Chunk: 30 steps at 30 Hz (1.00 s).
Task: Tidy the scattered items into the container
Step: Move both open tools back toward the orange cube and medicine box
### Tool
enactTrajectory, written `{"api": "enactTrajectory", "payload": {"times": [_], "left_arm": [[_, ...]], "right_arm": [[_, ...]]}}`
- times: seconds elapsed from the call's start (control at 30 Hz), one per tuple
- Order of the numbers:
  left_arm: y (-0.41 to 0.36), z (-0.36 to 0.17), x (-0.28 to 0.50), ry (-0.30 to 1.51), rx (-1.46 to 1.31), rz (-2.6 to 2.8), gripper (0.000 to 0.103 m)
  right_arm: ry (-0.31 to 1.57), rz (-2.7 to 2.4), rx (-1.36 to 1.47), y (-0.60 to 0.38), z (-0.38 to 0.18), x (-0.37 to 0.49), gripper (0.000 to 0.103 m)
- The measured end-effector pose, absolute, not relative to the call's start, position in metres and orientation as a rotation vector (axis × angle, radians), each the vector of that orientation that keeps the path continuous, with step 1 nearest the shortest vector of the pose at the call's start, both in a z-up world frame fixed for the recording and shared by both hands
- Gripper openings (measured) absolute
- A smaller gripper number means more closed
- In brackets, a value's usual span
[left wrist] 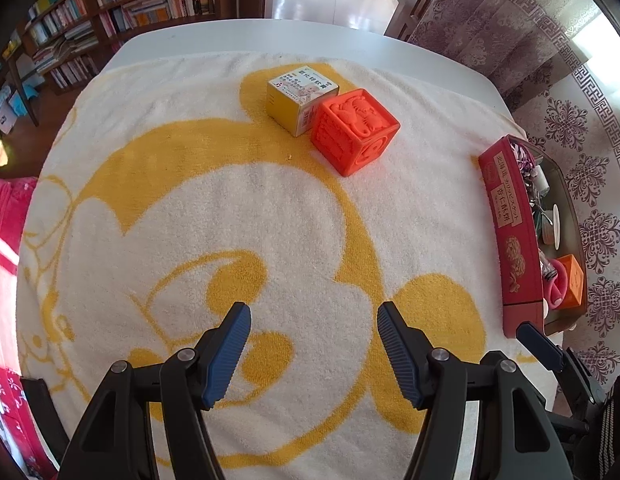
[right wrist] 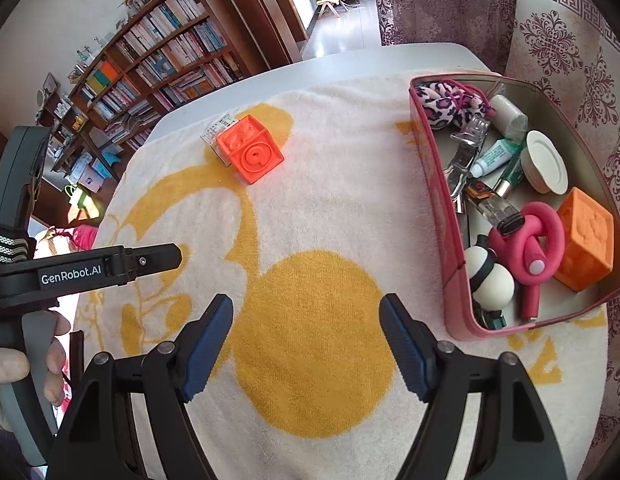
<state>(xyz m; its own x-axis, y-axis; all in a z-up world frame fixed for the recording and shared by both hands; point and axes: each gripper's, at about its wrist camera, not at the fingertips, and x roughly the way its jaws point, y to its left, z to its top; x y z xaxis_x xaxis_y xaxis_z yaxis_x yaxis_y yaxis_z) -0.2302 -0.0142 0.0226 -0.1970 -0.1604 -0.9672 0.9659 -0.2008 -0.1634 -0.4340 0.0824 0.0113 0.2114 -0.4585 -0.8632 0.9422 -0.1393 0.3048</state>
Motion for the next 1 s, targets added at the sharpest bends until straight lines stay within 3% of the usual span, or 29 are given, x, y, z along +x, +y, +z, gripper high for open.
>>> {"api": "enactTrajectory", "payload": {"times": [1.0], "left_arm": [[-0.081,-0.012,-0.162,1.199,1.091,-1.491,0.067]], "right_arm": [[0.695,-1.321,0.964,-0.06,-0.007,-0.379,0.081]]}}
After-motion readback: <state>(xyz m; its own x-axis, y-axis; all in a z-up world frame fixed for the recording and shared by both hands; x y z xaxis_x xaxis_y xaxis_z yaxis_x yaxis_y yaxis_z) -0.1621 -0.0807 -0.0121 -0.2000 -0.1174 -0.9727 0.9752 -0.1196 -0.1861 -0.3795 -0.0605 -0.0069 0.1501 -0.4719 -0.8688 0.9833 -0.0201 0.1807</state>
